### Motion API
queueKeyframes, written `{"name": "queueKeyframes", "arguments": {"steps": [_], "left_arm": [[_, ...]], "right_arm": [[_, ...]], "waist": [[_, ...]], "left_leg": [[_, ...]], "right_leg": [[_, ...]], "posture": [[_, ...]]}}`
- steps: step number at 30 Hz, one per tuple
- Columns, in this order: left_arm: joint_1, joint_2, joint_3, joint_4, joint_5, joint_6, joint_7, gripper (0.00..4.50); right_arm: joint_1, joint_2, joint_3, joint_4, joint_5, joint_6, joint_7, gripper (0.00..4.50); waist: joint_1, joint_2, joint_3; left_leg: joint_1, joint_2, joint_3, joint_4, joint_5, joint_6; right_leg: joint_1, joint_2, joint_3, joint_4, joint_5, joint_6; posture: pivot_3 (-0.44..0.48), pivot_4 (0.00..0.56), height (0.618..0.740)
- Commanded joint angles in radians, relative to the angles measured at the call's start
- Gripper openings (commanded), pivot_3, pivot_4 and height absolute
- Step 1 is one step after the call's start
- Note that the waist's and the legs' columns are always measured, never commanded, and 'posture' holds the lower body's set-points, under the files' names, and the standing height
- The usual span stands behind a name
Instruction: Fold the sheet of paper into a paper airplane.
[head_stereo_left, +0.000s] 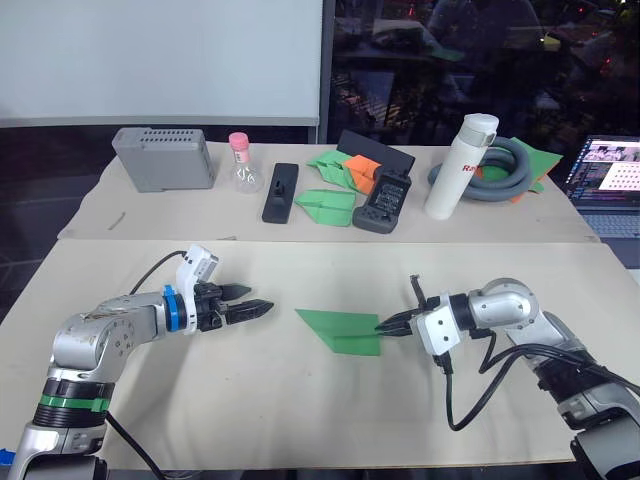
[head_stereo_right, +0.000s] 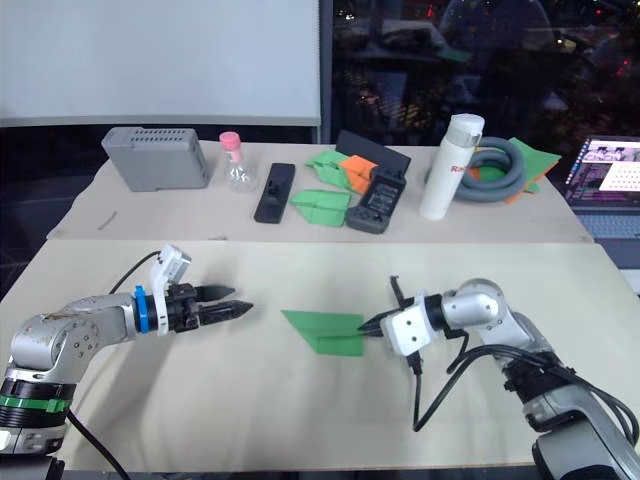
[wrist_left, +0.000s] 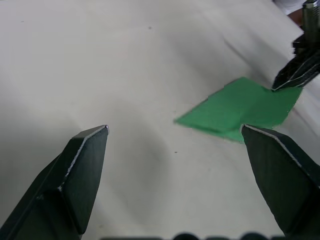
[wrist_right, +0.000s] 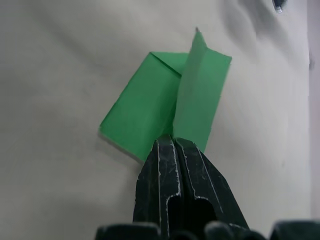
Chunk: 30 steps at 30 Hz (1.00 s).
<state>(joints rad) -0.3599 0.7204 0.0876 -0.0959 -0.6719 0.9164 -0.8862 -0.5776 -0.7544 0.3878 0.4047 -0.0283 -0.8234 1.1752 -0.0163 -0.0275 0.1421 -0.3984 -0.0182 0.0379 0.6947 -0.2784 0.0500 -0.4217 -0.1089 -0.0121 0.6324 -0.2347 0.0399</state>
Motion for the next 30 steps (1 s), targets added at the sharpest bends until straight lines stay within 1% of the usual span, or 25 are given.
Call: {"name": "queueKeyframes", "arguments": {"steps": [1,3,6,8,9,10,13,14,19,20,21,22,25,26,27,29,30], "left_arm": [[-0.015,-0.002,-0.004,-0.042,-0.019,-0.024,-0.043,4.50],[-0.019,-0.005,-0.015,-0.045,-0.014,-0.028,-0.059,4.50],[-0.031,-0.011,-0.042,-0.044,0.005,-0.038,-0.068,4.50],[-0.042,-0.010,-0.059,-0.042,0.014,-0.049,-0.080,4.50],[-0.047,-0.010,-0.065,-0.038,0.019,-0.062,-0.087,4.50],[-0.055,-0.012,-0.069,-0.032,0.026,-0.077,-0.091,4.50],[-0.082,-0.026,-0.068,-0.005,0.028,-0.118,-0.116,4.50],[-0.092,-0.030,-0.066,0.004,0.029,-0.132,-0.128,4.50],[-0.157,-0.068,-0.068,0.066,0.052,-0.185,-0.141,4.50],[-0.169,-0.078,-0.074,0.076,0.066,-0.200,-0.132,4.50],[-0.189,-0.105,-0.064,0.094,0.058,-0.218,-0.129,4.50],[-0.210,-0.128,-0.061,0.113,0.063,-0.244,-0.125,4.50],[-0.243,-0.163,-0.095,0.155,0.117,-0.333,-0.154,3.66],[-0.246,-0.167,-0.119,0.166,0.142,-0.364,-0.175,3.29],[-0.250,-0.171,-0.150,0.181,0.172,-0.402,-0.197,3.02],[-0.257,-0.178,-0.223,0.227,0.242,-0.482,-0.250,2.25],[-0.261,-0.183,-0.248,0.253,0.270,-0.516,-0.267,1.98]], "right_arm": [[-0.037,0.014,-0.006,0.074,-0.032,-0.150,-0.027,0.05],[-0.055,0.025,-0.010,0.114,-0.058,-0.202,-0.051,0.05],[-0.070,0.028,-0.005,0.144,-0.063,-0.199,-0.050,0.05],[-0.069,0.016,-0.005,0.131,-0.035,-0.183,-0.034,0.05],[-0.067,0.006,-0.007,0.117,-0.018,-0.174,-0.024,0.62],[-0.064,-0.005,-0.009,0.100,-0.003,-0.165,-0.012,0.89],[-0.063,-0.048,-0.020,0.042,0.023,-0.133,0.015,1.86],[-0.063,-0.068,-0.032,0.016,0.038,-0.112,0.022,2.27],[-0.030,-0.181,-0.120,-0.129,0.114,0.037,0.016,3.99],[-0.020,-0.195,-0.139,-0.160,0.123,0.077,0.007,4.27],[-0.004,-0.208,-0.162,-0.199,0.129,0.130,-0.008,4.45],[0.014,-0.221,-0.178,-0.236,0.125,0.183,-0.017,4.45],[0.071,-0.232,-0.222,-0.359,0.145,0.366,-0.047,4.50],[0.091,-0.228,-0.239,-0.409,0.173,0.447,-0.061,4.50],[0.111,-0.222,-0.257,-0.460,0.205,0.530,-0.077,4.50],[0.155,-0.205,-0.300,-0.562,0.291,0.712,-0.125,4.50],[0.171,-0.199,-0.317,-0.602,0.324,0.787,-0.142,4.50]], "waist": [[0.003,0.000,0.000],[0.003,0.000,0.000],[0.004,0.000,0.000],[0.005,0.000,0.000],[0.005,0.000,0.000],[0.005,0.000,0.000],[0.004,0.000,0.000],[0.004,0.000,0.000],[0.008,0.001,0.000],[0.009,0.001,0.000],[0.010,0.001,0.000],[0.012,0.001,0.000],[0.019,0.000,0.000],[0.020,0.001,0.000],[0.019,0.001,0.000],[0.022,0.001,0.000],[0.024,0.001,0.000]], "left_leg": [[0.000,0.000,0.000,0.000,0.000,0.000],[0.000,0.000,0.000,0.000,0.000,0.000],[0.000,-0.001,0.000,0.000,0.000,0.000],[0.000,-0.001,0.000,0.000,0.000,0.000],[0.000,-0.001,-0.001,0.000,0.000,0.000],[0.000,-0.001,-0.001,0.000,0.000,0.000],[0.000,-0.001,-0.001,0.000,0.000,0.000],[0.000,-0.001,-0.001,0.000,0.000,0.000],[-0.001,-0.001,-0.001,0.001,-0.001,0.001],[-0.001,-0.001,-0.001,0.001,-0.001,0.002],[-0.001,-0.001,-0.001,0.001,-0.001,0.002],[-0.001,-0.001,-0.001,0.001,-0.001,0.002],[-0.002,-0.001,-0.001,0.002,-0.001,0.002],[-0.002,-0.001,-0.001,0.002,-0.001,0.002],[-0.002,-0.001,0.000,0.002,-0.001,0.002],[-0.002,-0.001,0.000,0.002,-0.002,0.003],[-0.002,-0.001,0.000,0.002,-0.002,0.003]], "right_leg": [[0.000,0.000,0.000,0.000,0.000,0.000],[0.000,-0.001,0.000,0.000,0.000,0.000],[0.000,-0.002,0.001,0.000,0.000,0.000],[0.000,-0.002,0.000,0.000,0.000,0.000],[0.000,-0.002,0.000,0.000,0.000,0.000],[0.000,-0.002,0.000,0.000,0.000,0.000],[0.000,-0.003,0.000,0.000,0.000,0.000],[0.000,-0.003,0.000,0.000,0.000,0.000],[0.000,-0.003,0.000,0.000,0.000,0.000],[0.000,-0.004,0.000,0.000,0.000,0.000],[0.000,-0.004,0.000,0.000,0.000,0.000],[0.000,-0.004,0.000,-0.001,0.000,0.000],[0.000,-0.004,0.000,0.000,0.000,0.000],[0.000,-0.004,0.000,0.000,0.000,0.000],[0.000,-0.004,0.000,0.000,0.000,0.000],[0.000,-0.004,0.000,0.000,0.000,0.000],[0.000,-0.004,0.000,0.000,0.000,0.000]], "posture": [[0.000,0.150,0.740],[0.000,0.150,0.740],[0.000,0.150,0.740],[0.000,0.150,0.740],[0.000,0.150,0.740],[0.000,0.150,0.740],[0.000,0.150,0.740],[0.000,0.150,0.740],[0.000,0.150,0.740],[0.000,0.150,0.740],[0.000,0.150,0.740],[0.000,0.150,0.740],[0.000,0.150,0.740],[0.000,0.150,0.740],[0.000,0.150,0.740],[0.000,0.150,0.740],[0.000,0.150,0.740]]}}
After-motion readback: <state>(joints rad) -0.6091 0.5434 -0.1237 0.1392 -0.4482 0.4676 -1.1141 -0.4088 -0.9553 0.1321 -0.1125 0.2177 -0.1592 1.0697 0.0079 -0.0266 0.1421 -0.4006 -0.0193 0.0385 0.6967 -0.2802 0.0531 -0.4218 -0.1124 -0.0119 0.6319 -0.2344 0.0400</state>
